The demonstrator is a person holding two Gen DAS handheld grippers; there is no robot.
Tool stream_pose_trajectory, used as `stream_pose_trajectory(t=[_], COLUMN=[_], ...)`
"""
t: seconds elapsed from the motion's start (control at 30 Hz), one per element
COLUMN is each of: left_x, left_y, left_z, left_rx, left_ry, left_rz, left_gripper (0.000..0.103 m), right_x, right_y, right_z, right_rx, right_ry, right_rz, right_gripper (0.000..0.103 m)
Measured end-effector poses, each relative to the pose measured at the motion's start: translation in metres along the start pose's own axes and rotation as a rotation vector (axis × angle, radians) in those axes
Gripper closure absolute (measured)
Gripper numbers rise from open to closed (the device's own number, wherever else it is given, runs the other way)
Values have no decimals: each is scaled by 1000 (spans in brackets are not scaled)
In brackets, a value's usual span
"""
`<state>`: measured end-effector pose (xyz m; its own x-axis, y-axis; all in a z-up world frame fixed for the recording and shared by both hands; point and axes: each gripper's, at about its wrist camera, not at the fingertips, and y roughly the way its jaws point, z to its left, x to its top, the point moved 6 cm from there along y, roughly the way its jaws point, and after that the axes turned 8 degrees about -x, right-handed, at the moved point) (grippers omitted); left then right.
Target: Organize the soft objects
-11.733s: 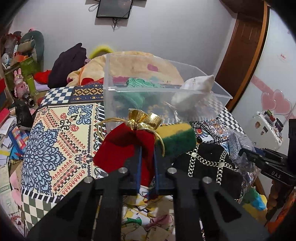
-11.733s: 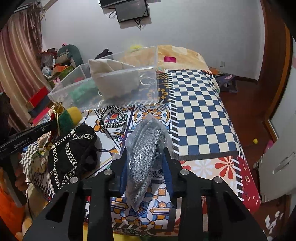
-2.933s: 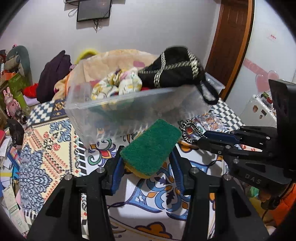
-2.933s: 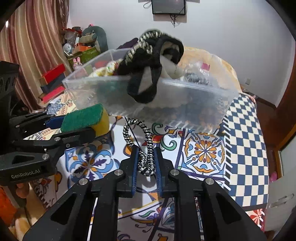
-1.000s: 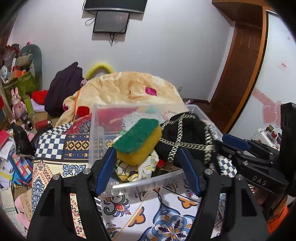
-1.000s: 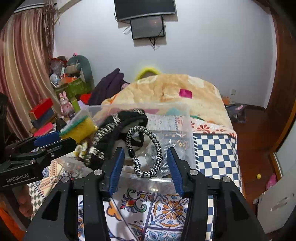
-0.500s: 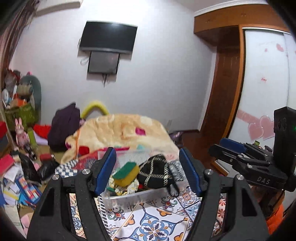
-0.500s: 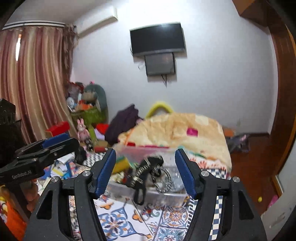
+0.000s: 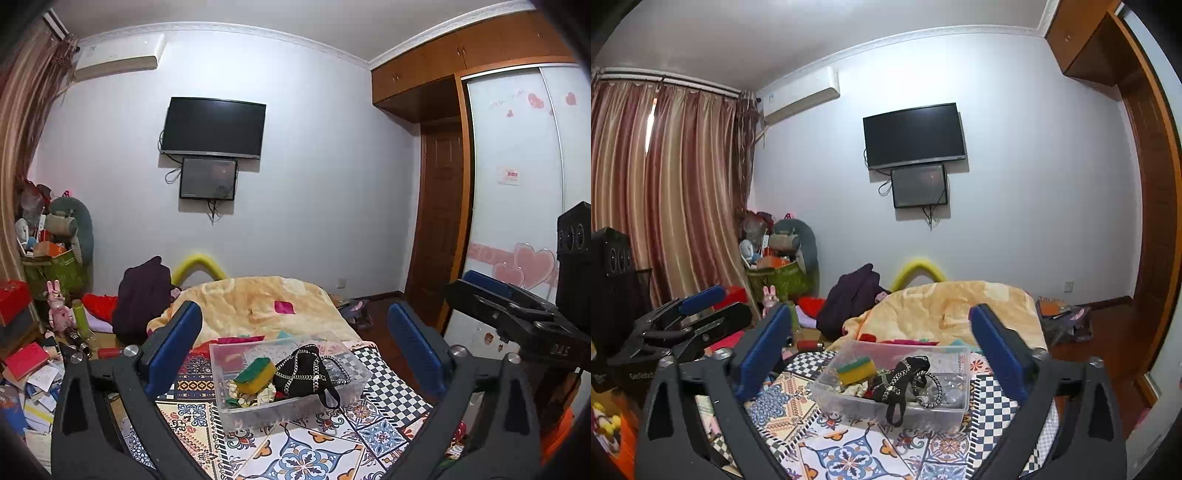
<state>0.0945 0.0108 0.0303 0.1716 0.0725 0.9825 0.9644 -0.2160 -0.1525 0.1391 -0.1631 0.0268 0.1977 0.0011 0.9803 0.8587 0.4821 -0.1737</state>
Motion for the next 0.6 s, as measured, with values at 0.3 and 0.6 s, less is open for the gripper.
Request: stream_pose_trajectory(t=[0.3,0.6], left_x=[-5,-8], left_y=[-1,0], left_z=[-4,-2], left_rx=[12,17], left_ry=[10,7], left_rz=[10,15], left_gripper=[0,0], right_x=[-11,-12], right_y=[-2,-2], right_z=[-3,-5], right_rx=[-19,-21], right_ry=[9,12], right_rz=[14,23], right_gripper=[0,0])
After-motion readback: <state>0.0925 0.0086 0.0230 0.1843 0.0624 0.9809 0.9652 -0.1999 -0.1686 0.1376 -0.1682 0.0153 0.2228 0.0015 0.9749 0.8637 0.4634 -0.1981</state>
